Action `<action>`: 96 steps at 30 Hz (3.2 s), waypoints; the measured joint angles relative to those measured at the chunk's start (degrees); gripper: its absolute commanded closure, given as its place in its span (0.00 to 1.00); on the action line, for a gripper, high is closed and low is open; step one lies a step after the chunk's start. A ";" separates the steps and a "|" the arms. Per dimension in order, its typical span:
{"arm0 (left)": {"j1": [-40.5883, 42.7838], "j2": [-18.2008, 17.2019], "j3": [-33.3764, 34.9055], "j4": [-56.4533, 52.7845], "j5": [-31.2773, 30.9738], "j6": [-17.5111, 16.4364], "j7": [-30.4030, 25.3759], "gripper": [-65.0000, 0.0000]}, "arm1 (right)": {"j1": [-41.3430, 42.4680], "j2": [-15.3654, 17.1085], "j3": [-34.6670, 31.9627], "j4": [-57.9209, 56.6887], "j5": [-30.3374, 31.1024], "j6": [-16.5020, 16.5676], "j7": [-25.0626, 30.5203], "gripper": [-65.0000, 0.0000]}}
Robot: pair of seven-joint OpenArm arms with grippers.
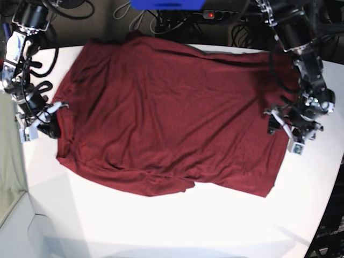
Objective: Layout the t-shirt on the table in an organized manner, then fold the t-shirt properly
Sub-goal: 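Pull the hem with both grippers to spread the shirt flat, then release the hem with the left gripper and move it toward the shirt's middle, then grasp the shirt fabric near the collar with the left gripper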
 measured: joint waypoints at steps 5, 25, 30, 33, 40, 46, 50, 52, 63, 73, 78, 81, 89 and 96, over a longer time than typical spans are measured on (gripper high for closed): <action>-2.27 -0.98 -0.39 -8.33 0.74 0.24 -0.04 0.32 | 3.19 -2.36 -0.96 -4.46 -0.07 0.04 -0.66 0.98; 8.41 -4.09 3.69 -4.33 0.55 0.63 -12.07 0.32 | -1.36 -3.85 3.54 -11.45 -3.78 0.48 5.25 0.98; 12.66 -3.56 2.49 3.72 3.98 0.35 -7.63 0.32 | -1.95 -4.39 4.11 -7.45 -5.99 0.37 2.21 0.98; 13.07 -2.97 1.75 6.08 5.86 0.20 -5.53 0.32 | -1.11 -4.57 3.96 -6.43 -5.90 0.28 2.10 0.98; 11.47 0.57 -2.36 14.25 6.82 0.00 -4.42 0.32 | 3.17 -4.50 3.89 -3.98 -5.46 0.24 2.67 0.98; 2.75 5.16 -2.29 13.81 7.30 0.17 -4.11 0.32 | 3.41 -4.92 -1.11 -3.61 -6.29 0.04 1.75 0.98; -5.35 9.42 2.49 8.90 7.45 0.37 -1.49 0.32 | 1.97 -4.70 -2.84 -3.61 -6.08 0.00 2.23 0.98; -9.42 11.43 5.95 3.80 6.88 0.17 -1.88 0.32 | 0.94 -4.79 -4.20 -3.67 -6.38 0.04 1.36 0.98; -21.94 18.47 13.84 -30.60 6.86 3.41 -21.57 0.22 | 0.92 -4.74 -4.72 -3.56 -6.36 0.04 0.26 0.98; -30.88 17.07 13.97 -54.64 -0.39 14.78 -37.94 0.20 | 0.94 -4.70 -4.59 -3.54 -6.32 0.04 -0.33 0.98; -30.84 16.68 14.12 -56.87 -0.44 19.78 -41.38 0.20 | 0.92 -4.72 -4.59 -3.54 -6.29 0.04 -0.33 0.98; -30.82 16.48 14.21 -57.31 -0.44 21.09 -41.31 0.20 | 0.94 -4.70 -4.59 -3.54 -6.29 0.04 -0.33 0.98; -31.71 15.80 17.38 -61.57 0.31 21.42 -43.76 0.20 | -0.42 -4.68 -4.59 -3.41 -6.27 0.04 -0.24 0.98; -31.91 17.20 26.69 -63.36 1.07 21.86 -44.54 0.50 | -0.63 -4.52 -4.59 -3.43 -6.29 0.04 -0.15 0.98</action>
